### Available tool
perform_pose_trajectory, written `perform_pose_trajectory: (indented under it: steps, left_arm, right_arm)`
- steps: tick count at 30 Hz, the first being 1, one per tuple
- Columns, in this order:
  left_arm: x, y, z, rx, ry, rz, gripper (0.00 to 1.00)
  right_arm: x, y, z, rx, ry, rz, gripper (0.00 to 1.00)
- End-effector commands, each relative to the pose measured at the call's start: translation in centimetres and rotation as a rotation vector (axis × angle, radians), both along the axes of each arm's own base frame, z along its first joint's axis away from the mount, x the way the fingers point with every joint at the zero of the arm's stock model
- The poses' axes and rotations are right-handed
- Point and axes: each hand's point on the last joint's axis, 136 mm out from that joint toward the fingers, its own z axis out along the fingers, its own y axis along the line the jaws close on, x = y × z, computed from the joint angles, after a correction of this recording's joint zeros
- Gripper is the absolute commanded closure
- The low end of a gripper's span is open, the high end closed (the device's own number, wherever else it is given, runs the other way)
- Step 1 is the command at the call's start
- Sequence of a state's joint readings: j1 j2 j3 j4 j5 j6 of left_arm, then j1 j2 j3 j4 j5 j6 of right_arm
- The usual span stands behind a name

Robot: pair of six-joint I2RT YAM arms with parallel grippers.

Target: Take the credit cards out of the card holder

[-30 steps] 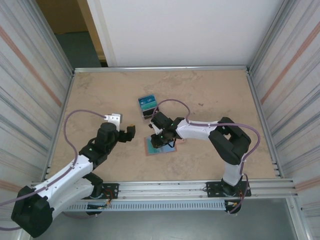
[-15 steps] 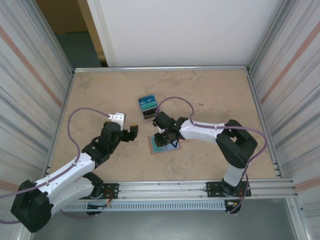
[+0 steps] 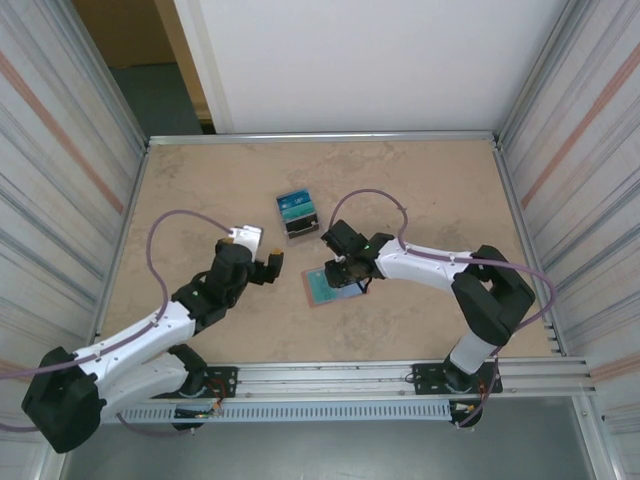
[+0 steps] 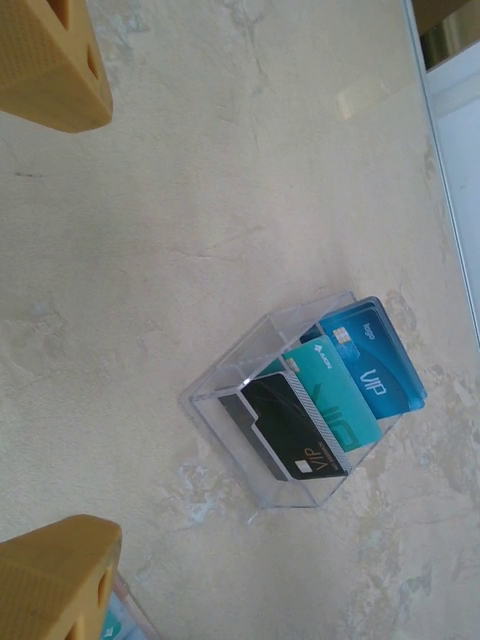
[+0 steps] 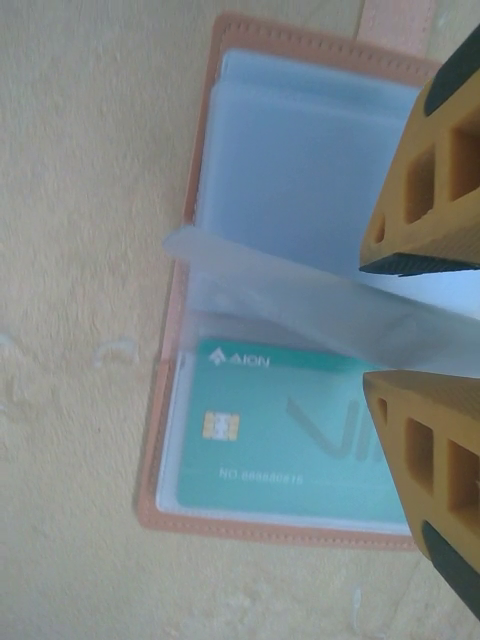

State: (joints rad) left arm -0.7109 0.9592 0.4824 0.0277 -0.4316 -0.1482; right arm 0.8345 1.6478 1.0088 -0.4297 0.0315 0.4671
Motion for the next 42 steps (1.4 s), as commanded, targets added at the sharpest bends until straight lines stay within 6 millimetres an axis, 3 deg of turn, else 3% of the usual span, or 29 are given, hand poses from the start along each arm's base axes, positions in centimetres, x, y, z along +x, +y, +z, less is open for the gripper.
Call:
perform_pose_trajectory:
  steps: [1, 11, 18, 27, 35, 42]
  left_arm:
    - [0.7, -0.6, 1.9, 0.046, -0.061, 0.0, 0.01]
    - [0.3, -4.5, 0.5, 0.135, -0.024, -0.129, 0.01]
    - [-0.3, -7.5, -2.3, 0.231, 0.046, -0.226, 0.01]
    - [-0.2, -9.6, -5.8, 0.295, 0.132, -0.266, 0.01]
    - [-0.5, -10.2, -8.0, 0.303, 0.193, -0.292, 0.01]
    - [-0.8, -10.0, -9.2, 0.317, 0.228, -0.286, 0.01]
  right_arm:
    - [0.1, -1.8, 0.6, -0.015, -0.01, -0.06, 0.67]
    - [0.4, -4.5, 0.2, -0.014, 0.0, -0.126, 0.64]
    - [0.4, -5.6, 0.1, 0.034, 0.032, -0.175, 0.64]
    - [0.6, -6.5, 2.5, 0.134, 0.016, -0.228, 0.67]
    - [-0.1, -3.5, 4.6, 0.326, 0.061, -0.165, 0.68]
    - [-0.5, -1.0, 3.6, 0.408, 0.152, -0.125, 0.71]
